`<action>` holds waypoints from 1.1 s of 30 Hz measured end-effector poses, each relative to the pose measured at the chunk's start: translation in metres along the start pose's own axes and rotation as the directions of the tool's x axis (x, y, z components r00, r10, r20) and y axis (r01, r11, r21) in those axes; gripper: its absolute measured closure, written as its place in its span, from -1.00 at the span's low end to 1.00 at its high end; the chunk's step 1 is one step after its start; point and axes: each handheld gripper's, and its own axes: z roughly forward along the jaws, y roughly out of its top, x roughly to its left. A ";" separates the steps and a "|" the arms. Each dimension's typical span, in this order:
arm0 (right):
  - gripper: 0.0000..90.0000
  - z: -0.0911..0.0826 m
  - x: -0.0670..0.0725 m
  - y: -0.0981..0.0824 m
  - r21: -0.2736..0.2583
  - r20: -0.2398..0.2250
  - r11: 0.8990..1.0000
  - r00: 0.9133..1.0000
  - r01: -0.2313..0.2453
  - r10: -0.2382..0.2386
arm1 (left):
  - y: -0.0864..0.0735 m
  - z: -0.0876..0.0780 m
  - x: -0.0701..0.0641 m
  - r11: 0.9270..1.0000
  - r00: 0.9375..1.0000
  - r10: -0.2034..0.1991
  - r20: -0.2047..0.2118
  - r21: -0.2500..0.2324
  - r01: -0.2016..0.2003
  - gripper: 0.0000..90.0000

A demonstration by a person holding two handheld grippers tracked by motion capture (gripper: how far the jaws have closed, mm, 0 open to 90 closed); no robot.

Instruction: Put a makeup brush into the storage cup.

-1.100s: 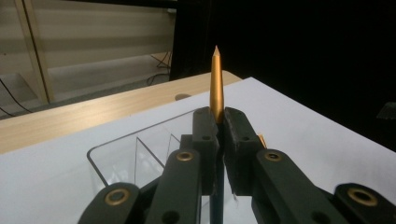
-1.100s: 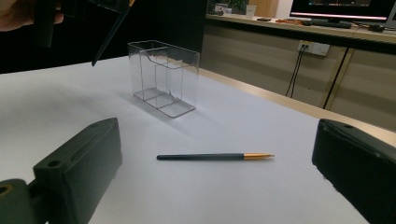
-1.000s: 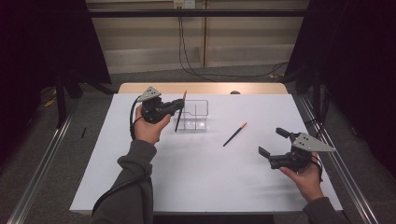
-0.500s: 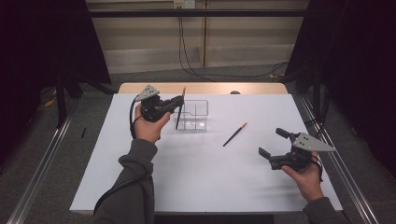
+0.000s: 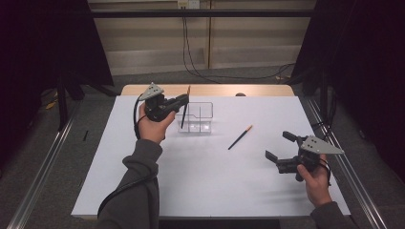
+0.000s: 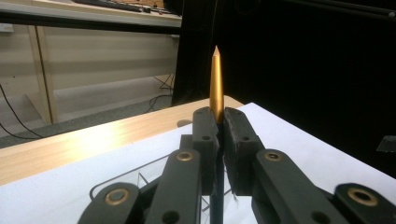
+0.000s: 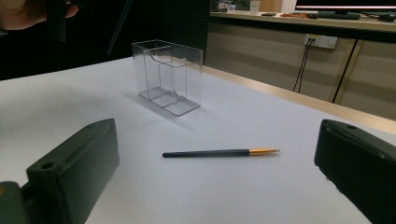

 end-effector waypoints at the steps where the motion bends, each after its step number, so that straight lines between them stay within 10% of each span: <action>1: -1.00 0.000 0.000 0.000 0.000 -0.004 1.000 1.000 -0.001 0.001 | 0.000 0.001 -0.001 1.000 1.000 -0.010 0.008 -0.010 0.010 0.87; 33: -1.00 0.000 0.000 -0.001 -0.005 -0.020 1.000 1.000 -0.004 0.004 | 0.010 0.020 -0.004 0.998 1.000 0.006 -0.003 -0.062 -0.006 0.87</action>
